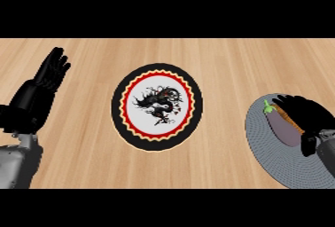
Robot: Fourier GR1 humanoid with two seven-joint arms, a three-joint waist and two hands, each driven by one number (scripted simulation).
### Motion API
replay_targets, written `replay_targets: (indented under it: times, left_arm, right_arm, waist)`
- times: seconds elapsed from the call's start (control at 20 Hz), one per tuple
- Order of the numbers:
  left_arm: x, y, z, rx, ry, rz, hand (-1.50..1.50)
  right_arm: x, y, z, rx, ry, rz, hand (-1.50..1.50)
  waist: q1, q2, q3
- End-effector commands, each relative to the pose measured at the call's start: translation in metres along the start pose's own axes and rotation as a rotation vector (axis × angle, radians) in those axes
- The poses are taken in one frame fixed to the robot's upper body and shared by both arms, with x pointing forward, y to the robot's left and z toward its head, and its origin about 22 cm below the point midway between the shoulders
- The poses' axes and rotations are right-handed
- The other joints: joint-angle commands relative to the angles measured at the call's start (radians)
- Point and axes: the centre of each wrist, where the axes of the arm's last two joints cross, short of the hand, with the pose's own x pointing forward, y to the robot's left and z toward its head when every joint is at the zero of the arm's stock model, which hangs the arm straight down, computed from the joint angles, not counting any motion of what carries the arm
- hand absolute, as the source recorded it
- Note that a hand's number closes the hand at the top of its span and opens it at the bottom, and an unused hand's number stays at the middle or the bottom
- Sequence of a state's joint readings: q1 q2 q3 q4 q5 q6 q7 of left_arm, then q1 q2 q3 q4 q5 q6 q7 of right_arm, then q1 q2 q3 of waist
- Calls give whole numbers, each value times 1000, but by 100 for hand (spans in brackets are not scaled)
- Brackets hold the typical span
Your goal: Pick the croissant from the placemat and place it in the plate
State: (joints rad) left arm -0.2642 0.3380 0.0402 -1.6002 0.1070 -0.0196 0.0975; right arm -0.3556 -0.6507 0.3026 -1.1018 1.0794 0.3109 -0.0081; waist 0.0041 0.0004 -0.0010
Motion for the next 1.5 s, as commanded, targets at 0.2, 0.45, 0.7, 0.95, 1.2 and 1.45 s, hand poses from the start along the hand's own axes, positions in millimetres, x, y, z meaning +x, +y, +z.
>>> replay_targets:
  times: [0.2,0.45,0.7,0.95,1.2,1.45]
  left_arm:
    - [0,-24,0,14,0,2,0]
    - [10,10,0,2,15,-4,0]
    - [2,4,-4,9,12,-7,0]
    - [2,3,-9,7,20,-2,0]
    - [-6,6,-9,22,16,-13,0]
    - [2,10,-4,20,21,-3,0]
  right_arm:
    - [-6,-3,-11,-222,-110,2,150]
    - [14,1,-15,-402,-135,1,150]
    - [-47,5,-10,-339,69,-263,150]
    - [-62,-30,0,-456,81,-350,150]
    - [-44,-59,15,-557,-117,-469,150]
    - [-9,-100,34,-673,-391,-596,150]
  waist:
    - [-1,1,2]
    - [-2,-2,2]
    - [-5,1,2]
    - [-9,-2,1]
    - [-22,-4,0]
    - [-24,-10,0]
